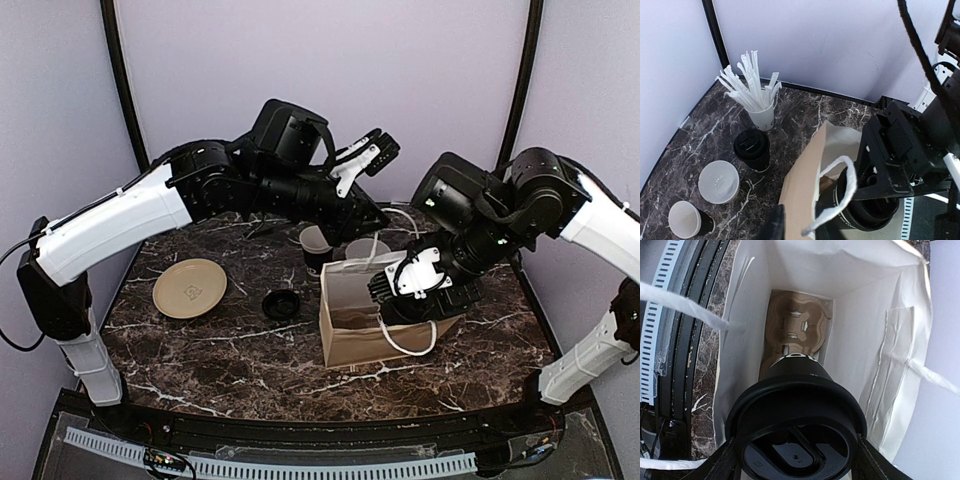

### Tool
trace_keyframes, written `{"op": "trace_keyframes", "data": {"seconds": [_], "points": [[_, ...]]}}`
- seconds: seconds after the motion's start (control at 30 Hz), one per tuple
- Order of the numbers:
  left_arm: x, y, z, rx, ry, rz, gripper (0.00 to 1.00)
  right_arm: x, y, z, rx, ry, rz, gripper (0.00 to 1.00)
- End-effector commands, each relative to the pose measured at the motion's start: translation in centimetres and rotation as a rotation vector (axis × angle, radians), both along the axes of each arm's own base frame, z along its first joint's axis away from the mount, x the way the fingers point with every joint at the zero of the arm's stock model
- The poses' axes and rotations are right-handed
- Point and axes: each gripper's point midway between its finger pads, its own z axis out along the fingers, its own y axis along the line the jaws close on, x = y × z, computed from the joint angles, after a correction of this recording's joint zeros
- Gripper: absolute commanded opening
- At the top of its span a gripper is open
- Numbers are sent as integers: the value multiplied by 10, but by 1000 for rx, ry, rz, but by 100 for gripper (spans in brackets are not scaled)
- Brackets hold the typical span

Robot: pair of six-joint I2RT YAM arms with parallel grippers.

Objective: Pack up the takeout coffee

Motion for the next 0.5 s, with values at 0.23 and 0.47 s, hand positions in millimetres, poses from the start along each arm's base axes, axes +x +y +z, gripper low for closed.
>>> {"op": "trace_keyframes", "data": {"seconds": [0.23,0.47], "points": [[-6,22,49,-60,-66,17,64,-15,-21,-20,-17,59,-23,55],[-2,34,61,-71,-154,40,72,-23,-23,-28,-15,67,9,51]]}}
